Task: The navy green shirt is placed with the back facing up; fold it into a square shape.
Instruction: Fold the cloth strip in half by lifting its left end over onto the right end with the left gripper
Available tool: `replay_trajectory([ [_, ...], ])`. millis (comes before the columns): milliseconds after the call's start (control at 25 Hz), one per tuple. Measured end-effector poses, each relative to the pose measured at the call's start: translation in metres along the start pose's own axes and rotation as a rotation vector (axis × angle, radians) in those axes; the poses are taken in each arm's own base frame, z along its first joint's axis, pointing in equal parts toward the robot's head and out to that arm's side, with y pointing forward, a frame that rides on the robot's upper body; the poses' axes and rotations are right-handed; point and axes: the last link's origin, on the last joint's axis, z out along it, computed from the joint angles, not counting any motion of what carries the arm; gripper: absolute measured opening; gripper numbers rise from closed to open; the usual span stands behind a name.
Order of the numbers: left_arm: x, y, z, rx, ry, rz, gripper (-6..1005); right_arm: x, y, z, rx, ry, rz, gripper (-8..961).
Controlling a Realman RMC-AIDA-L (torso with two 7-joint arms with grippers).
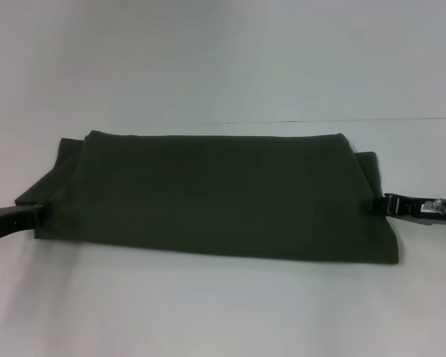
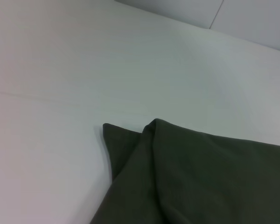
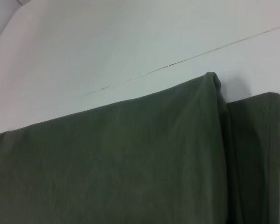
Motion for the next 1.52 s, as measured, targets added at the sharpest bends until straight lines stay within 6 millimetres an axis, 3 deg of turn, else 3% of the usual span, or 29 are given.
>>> replay_trajectory([
  [80,0.000,0.000,0.000,0.000,-0.001,0.000,-2,0.000,0.000,0.000,0.000,0.000,-0.002,417],
  [400,0.000,0.001,0.001,-0.003,-0.004,0.000,-1,0.004,-0.005,-0.006,-0.008,-0.019,0.004,10],
  [920,0.000,0.000,0.001,0.003,0.003,-0.013,-2,0.018,-0.015,-0.024,-0.050,-0.061,0.034,64],
  [1200,-0.001,0.001,0.000,-0.006,-0.004,-0.012,-2,0.017,-0.014,-0.029,-0.078,-0.053,0.038,93],
  [1480,-0.002,0.001,-0.001,-0.008,-0.007,-0.012,-1,0.014,-0.019,-0.047,-0.120,-0.079,0.061,122],
  [1520,-0.002,0.001,-0.001,-0.011,-0.008,-0.012,-1,0.015,-0.021,-0.049,-0.122,-0.080,0.064,201],
])
